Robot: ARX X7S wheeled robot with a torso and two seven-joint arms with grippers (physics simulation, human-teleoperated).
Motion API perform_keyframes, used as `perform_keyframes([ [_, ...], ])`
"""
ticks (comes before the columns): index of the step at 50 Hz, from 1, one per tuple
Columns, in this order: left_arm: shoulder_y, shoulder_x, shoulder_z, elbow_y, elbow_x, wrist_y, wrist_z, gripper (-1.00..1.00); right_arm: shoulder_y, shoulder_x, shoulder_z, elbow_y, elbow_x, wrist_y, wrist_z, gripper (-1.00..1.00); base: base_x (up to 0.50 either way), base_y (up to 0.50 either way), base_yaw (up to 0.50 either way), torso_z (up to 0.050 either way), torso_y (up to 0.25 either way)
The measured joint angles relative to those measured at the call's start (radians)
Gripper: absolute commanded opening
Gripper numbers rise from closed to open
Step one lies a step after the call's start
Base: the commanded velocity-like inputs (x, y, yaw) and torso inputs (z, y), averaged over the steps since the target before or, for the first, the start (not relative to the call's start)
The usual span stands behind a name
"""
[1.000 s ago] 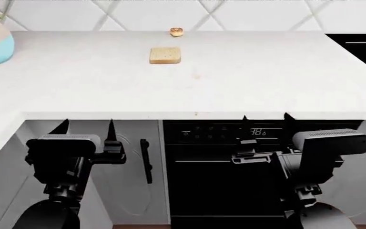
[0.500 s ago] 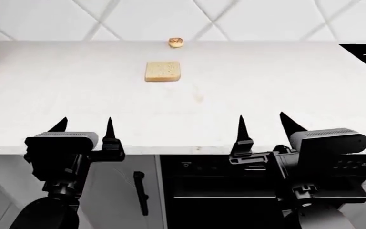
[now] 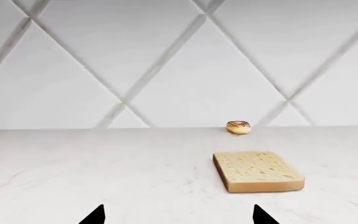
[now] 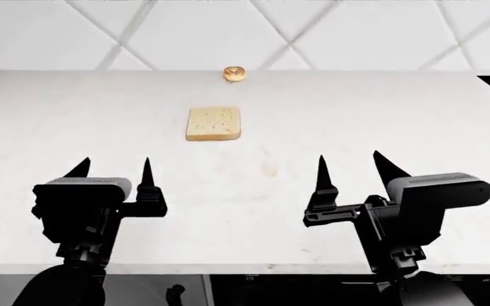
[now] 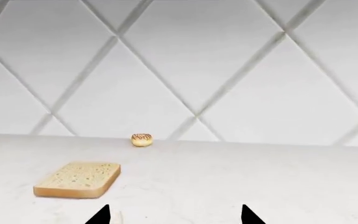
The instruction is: Pick the sandwich bread from the counter and place it in the cabinet.
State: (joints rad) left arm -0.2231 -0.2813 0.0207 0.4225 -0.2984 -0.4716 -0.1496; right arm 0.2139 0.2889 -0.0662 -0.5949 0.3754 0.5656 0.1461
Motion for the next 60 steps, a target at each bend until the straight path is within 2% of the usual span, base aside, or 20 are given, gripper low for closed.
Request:
perform_keyframes([
  [35, 0.005, -0.01, 0.011, -0.005, -0.012, 0.008, -0.008, 1.0, -0.005, 0.009, -0.011, 0.005, 0.007, -0.007, 0.016, 1.0, 0.36, 0.0, 0.0, 0.0, 0.001],
  [43, 0.057, -0.018, 0.016, 0.06, -0.016, 0.008, -0.011, 1.0, -0.005, 0.016, -0.024, 0.009, -0.004, -0.002, 0.026, 1.0, 0.12, 0.0, 0.0, 0.0, 0.0],
  [51, 0.051, -0.018, 0.02, 0.053, -0.018, 0.011, -0.013, 1.0, 0.044, 0.073, -0.158, 0.028, -0.122, 0.056, 0.032, 1.0, 0.0, 0.0, 0.0, 0.0, 0.0],
  [60, 0.046, -0.019, 0.01, 0.041, -0.023, 0.013, -0.017, 1.0, 0.154, 0.157, -0.428, 0.052, -0.315, 0.114, -0.042, 1.0, 0.0, 0.0, 0.0, 0.0, 0.0],
])
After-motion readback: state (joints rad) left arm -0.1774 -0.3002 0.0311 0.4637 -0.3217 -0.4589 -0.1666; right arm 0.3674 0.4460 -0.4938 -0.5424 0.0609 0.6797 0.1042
